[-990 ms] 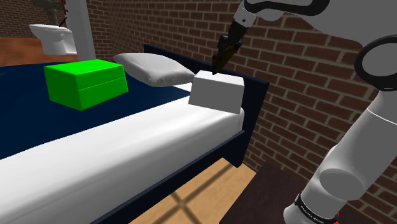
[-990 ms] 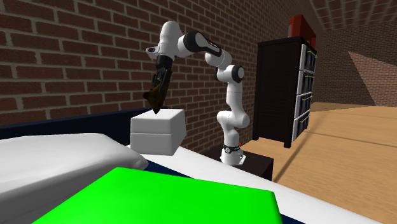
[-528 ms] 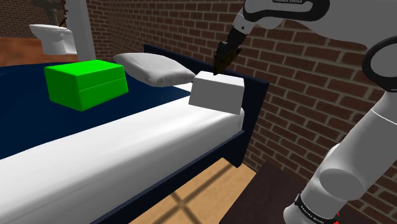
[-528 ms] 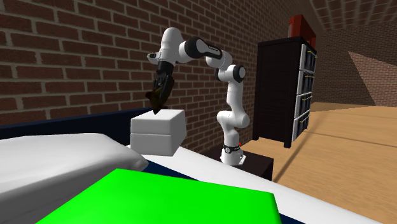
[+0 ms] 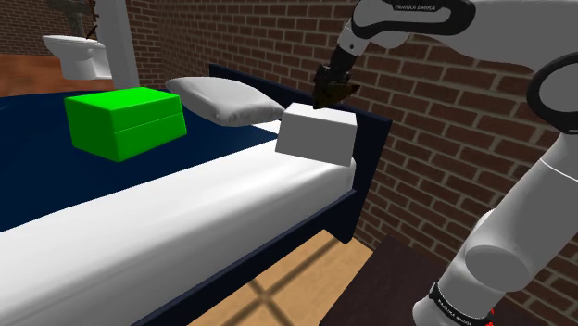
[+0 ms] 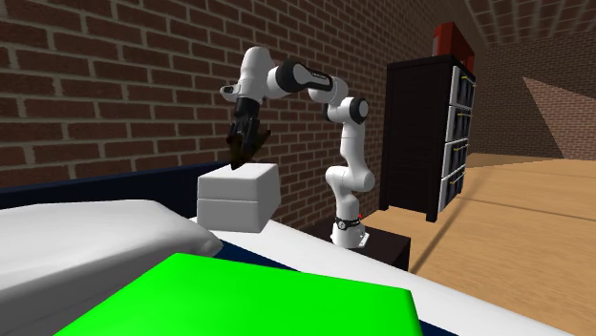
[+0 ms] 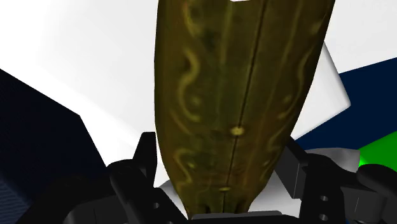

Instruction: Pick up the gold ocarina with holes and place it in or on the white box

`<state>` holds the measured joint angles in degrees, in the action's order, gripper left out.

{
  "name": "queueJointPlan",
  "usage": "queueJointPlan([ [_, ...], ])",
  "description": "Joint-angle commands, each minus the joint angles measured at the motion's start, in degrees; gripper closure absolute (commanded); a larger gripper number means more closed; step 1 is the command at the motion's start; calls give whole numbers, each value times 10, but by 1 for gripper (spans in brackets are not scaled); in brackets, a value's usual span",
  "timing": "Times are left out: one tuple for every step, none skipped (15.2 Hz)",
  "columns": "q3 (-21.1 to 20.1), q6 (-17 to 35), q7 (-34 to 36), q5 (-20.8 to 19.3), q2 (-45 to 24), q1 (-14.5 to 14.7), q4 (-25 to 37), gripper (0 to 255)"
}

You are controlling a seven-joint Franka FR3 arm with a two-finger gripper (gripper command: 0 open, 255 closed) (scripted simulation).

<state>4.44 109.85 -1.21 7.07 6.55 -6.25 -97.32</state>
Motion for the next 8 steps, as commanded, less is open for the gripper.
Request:
queueJointPlan([
  [1, 2, -1, 0, -1, 0, -5, 0],
  [0, 1, 0, 0, -2, 0, -3, 0],
  [0, 1, 0, 0, -3, 0, -2, 0],
  [0, 1, 0, 0, -3, 0, -2, 0],
  [0, -3, 1, 0, -5, 0, 4, 0],
  [1, -21, 1, -1, -3, -1, 20, 0],
  [2, -40, 2, -1, -1, -2, 36, 0],
  [3, -58, 2, -1, 1, -2, 53, 0],
])
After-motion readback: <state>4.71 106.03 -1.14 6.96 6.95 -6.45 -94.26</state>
